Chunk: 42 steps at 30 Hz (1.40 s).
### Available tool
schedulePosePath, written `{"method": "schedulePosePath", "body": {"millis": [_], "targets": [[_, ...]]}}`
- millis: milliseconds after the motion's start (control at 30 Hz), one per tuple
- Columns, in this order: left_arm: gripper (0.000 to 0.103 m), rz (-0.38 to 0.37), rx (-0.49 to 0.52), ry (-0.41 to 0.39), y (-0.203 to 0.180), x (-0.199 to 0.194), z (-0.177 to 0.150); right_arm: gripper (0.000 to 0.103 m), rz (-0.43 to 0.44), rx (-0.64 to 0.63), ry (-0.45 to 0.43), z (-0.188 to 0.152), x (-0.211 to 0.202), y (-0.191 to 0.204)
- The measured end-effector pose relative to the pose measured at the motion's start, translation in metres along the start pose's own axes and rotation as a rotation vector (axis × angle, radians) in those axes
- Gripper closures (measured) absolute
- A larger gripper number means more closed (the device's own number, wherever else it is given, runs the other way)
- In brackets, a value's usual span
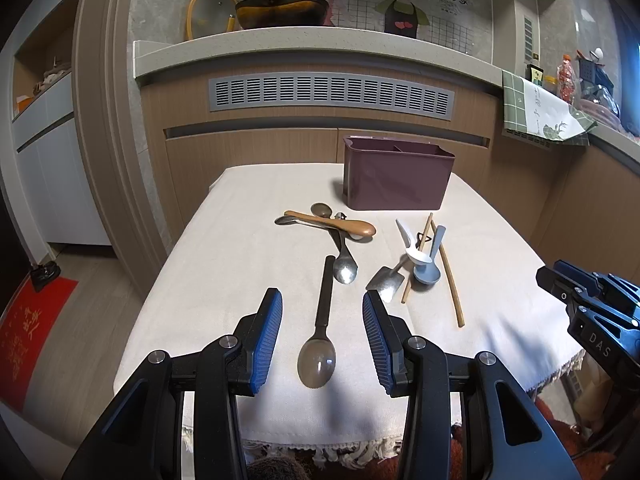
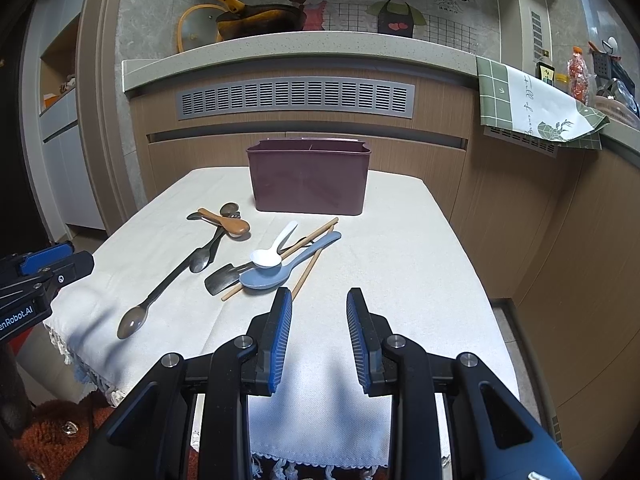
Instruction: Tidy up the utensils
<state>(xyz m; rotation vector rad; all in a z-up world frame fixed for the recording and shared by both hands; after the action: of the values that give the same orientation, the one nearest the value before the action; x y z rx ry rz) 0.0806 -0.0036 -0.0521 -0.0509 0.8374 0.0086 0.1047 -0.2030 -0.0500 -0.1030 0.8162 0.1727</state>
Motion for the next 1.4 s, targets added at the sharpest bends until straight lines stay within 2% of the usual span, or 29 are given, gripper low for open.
{"method": "schedulePosePath", "body": {"millis": [200,300,367,433,500,600,667,767,900,1000,1133,1200,1333,1400], "targets": [[0.060,-0.008,0.004,0.011,-0.005,0.001,-0.002,0.077,0.005,-0.001,0.002,0.000,0.000,0.000],[0.060,-0.037,0.018,0.022,-0.009,0.003,-0.001,0.077,0.029,0.002,0.009,0.002,0.003,-0.001],[0.060,-0.100,0.036,0.036,-0.005,0.011,0.007,0.077,0.059,0.004,0.014,0.007,0.006,-0.004],[0.060,-0.203,0.063,0.056,-0.008,0.019,0.012,0.077,0.073,0.013,0.025,0.011,0.012,-0.009],[0.060,-0.236,0.091,0.069,-0.006,0.030,0.016,0.077,0.088,0.035,0.040,0.014,0.020,-0.018],[0.059,-0.153,0.138,0.108,0.002,0.055,0.021,0.077,0.067,0.054,0.083,0.016,0.037,-0.034],[0.059,-0.129,0.151,0.191,0.005,0.076,0.018,0.077,0.059,0.050,0.119,0.015,0.048,-0.040],[0.059,-0.105,0.126,0.253,0.015,0.097,0.016,0.077,0.035,0.056,0.154,0.013,0.064,-0.050],[0.061,-0.129,0.103,0.296,0.014,0.113,0.018,0.077,0.010,0.041,0.190,0.011,0.082,-0.055],[0.061,-0.141,0.127,0.303,0.009,0.117,0.020,0.077,0.025,0.029,0.213,0.013,0.092,-0.053],[0.062,-0.155,0.153,0.371,0.003,0.133,0.024,0.077,0.022,0.011,0.216,0.021,0.100,-0.050],[0.071,-0.140,0.168,0.394,0.001,0.141,0.027,0.077,0.023,-0.005,0.220,0.026,0.103,-0.046],[0.077,-0.121,0.195,0.425,0.000,0.160,0.034,0.077,0.028,-0.068,0.256,0.034,0.108,-0.035],[0.090,-0.115,0.200,0.419,0.000,0.167,0.043,0.077,0.035,-0.094,0.252,0.042,0.109,-0.030]]}}
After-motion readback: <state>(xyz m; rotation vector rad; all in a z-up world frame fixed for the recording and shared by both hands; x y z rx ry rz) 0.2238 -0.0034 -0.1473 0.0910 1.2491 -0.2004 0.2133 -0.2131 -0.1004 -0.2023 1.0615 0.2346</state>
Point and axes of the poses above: each gripper's, at about its wrist camera, not at the fingertips, and x roughly the way its jaws point, y to its left, z to its top, the point moved 9 cm from there along x, roughly the way its jaws point, and after that the axes turned 14 degrees about y, right-handed, at the moved point
